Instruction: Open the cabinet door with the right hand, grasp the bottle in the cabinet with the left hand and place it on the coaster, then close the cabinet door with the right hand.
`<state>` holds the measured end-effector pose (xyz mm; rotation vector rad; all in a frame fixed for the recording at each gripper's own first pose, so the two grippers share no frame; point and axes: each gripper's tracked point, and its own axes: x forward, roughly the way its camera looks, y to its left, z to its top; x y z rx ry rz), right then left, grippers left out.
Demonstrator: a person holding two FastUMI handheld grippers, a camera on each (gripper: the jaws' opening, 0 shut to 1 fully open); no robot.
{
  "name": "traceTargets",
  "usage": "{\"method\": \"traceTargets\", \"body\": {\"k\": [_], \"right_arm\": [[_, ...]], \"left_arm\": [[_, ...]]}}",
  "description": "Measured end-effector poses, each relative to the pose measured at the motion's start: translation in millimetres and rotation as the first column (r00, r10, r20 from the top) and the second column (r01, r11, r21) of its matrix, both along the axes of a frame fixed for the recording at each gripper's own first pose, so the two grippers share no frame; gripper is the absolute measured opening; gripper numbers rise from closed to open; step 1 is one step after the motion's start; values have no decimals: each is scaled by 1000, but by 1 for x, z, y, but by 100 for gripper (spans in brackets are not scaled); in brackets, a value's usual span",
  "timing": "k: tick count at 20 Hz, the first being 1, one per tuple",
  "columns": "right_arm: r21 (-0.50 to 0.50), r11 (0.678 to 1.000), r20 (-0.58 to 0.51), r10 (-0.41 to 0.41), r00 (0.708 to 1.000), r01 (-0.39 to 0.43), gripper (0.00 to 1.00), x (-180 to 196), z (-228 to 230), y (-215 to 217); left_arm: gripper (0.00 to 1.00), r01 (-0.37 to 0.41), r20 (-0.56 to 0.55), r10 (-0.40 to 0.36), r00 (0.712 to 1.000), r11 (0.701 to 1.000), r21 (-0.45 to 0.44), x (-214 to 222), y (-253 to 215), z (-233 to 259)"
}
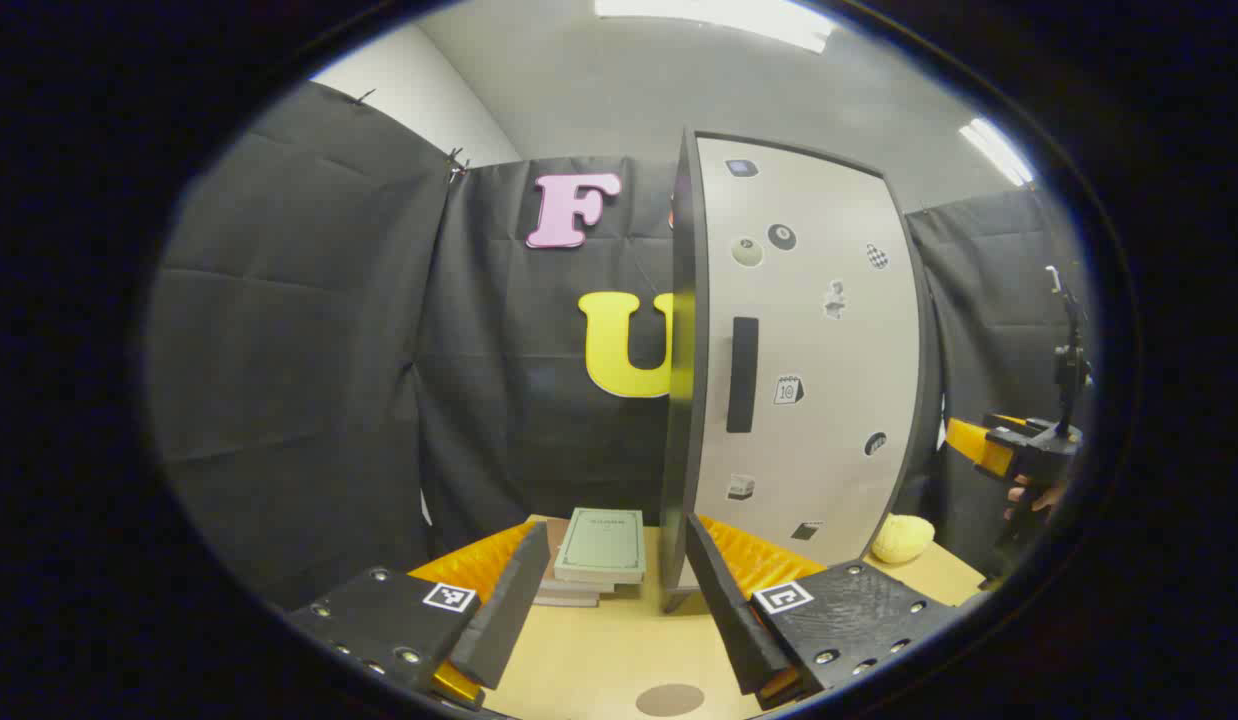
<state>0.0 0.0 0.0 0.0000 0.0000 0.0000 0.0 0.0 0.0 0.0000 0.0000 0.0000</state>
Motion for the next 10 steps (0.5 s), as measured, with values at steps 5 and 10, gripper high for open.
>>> {"method": "traceTargets", "body": {"k": [5,10], "right_arm": [[14,1000,13,-23,1000,23,97,-5,5,-2],[9,999,18,-31,999,31,97,-12,7,3]], "left_arm": [[85,22,34,-23,999,999,28,1,-2,11],[82,49,53,-51,997,998,34,7,-2,13]]}}
